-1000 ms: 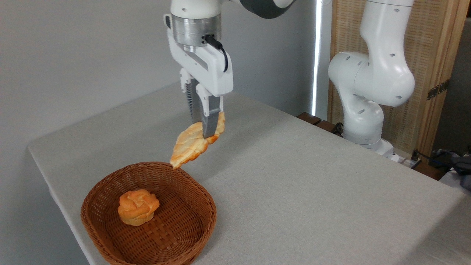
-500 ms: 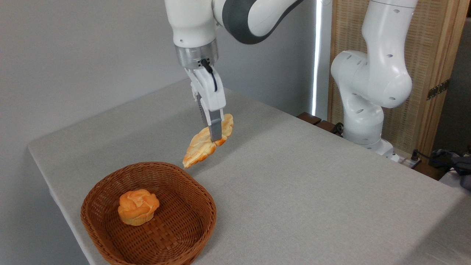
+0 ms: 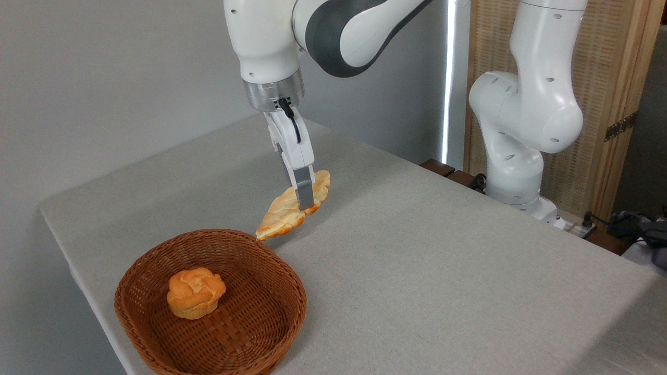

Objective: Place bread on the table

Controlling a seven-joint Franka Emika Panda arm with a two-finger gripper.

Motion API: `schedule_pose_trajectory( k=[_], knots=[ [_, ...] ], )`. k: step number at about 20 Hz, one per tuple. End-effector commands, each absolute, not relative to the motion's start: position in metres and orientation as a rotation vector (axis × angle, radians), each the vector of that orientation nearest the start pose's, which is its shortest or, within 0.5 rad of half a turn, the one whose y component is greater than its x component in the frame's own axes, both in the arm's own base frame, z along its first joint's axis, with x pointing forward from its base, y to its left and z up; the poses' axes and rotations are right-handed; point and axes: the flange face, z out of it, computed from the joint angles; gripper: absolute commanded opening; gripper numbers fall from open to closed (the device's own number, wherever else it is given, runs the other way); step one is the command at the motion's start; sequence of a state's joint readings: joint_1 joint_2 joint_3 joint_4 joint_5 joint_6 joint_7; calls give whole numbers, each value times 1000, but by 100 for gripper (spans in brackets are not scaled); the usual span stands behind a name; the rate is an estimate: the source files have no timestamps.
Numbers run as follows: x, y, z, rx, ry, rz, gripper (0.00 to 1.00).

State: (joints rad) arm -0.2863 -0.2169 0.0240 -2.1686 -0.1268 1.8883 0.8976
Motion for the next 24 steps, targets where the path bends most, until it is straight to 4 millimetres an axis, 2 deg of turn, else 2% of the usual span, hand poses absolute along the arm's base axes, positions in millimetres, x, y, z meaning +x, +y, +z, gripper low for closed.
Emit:
schedule_pose_trajectory(
  k=[1,15,18,24],
  knots=[
    [462,-133,484,-2767,1758,15,100],
    [464,-132,489,-2776,1744,3,100],
    [474,-127,518,-2793,1698,-53,100],
    [531,-104,574,-2944,1410,-53,100]
  ],
)
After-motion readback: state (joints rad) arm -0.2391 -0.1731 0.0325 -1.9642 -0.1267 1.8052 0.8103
